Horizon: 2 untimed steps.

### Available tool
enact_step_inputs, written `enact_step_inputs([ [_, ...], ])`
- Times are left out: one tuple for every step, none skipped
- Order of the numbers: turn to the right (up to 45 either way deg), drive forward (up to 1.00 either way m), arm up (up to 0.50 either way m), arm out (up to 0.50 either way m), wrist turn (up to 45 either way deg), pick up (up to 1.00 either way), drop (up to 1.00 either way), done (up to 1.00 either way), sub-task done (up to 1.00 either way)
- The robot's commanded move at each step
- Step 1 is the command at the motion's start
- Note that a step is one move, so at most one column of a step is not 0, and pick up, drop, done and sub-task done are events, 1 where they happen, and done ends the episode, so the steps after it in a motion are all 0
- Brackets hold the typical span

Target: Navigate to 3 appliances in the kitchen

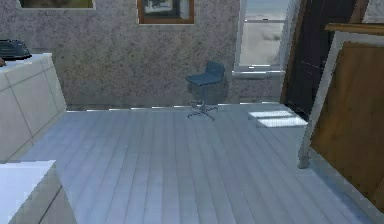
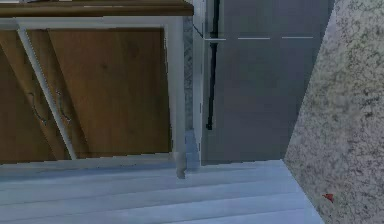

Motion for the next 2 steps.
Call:
enact_step_inputs([
  [-6.0, 0.00, 0.00, 0.00, 0.0, 0.00, 0.00, 0.00, 0.00],
  [0.0, 0.90, 0.00, 0.00, 0.0, 0.00, 0.00, 0.00, 0.00],
])
